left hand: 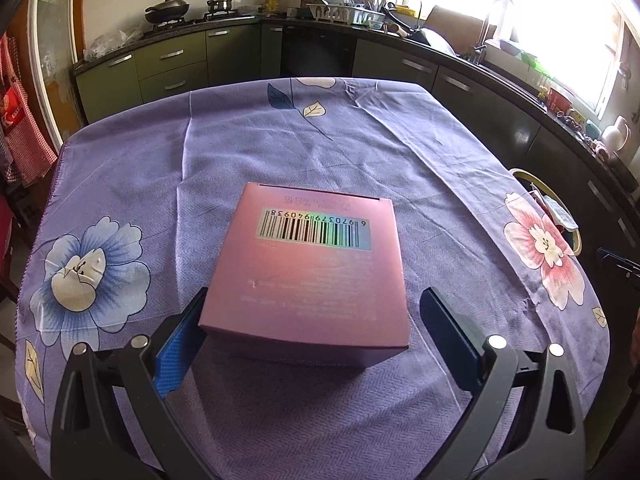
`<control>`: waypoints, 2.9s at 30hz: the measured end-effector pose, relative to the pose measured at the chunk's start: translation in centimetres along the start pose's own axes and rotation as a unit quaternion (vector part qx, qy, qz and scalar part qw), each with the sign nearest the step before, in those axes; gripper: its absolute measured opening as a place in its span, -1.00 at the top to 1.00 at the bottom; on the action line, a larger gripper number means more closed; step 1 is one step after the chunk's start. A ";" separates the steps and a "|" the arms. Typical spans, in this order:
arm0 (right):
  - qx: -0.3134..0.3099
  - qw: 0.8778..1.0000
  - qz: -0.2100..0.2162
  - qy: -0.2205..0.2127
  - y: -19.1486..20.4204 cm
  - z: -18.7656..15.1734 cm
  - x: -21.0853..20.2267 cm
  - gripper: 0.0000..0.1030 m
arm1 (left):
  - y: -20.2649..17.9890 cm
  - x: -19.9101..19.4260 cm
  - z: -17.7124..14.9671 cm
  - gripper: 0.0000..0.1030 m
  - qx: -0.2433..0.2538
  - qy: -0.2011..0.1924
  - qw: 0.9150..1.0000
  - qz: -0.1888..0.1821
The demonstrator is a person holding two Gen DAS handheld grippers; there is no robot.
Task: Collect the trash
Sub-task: 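Grasp the pink tissue box with the left gripper, then carry the pink box over the bin and open the left gripper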
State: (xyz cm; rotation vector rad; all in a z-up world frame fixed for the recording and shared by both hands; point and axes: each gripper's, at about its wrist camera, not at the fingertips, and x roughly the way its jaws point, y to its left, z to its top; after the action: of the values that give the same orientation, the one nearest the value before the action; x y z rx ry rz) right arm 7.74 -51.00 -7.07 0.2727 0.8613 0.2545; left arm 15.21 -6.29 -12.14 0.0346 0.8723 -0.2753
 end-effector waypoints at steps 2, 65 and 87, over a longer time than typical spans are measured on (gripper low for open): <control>0.001 1.000 0.001 0.002 0.0 0.0 0.1 -0.27 | 0.0 0.2 -0.1 -0.87 0.001 0.001 1.000 0.001; 0.205 0.975 -0.047 -0.069 -17.1 -6.7 -8.4 -0.27 | -39.1 19.5 11.3 -0.44 -0.025 0.181 0.954 -0.238; 0.192 0.978 -0.039 -0.078 -15.9 -6.6 -8.9 -0.33 | -35.7 12.4 9.4 -0.80 -0.044 0.101 0.969 -0.220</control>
State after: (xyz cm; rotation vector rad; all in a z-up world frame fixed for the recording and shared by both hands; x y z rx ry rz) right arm -1.16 -67.88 -10.21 0.6105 0.7597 -0.0093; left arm 20.78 -44.85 -12.55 -0.2196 1.0916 -0.6569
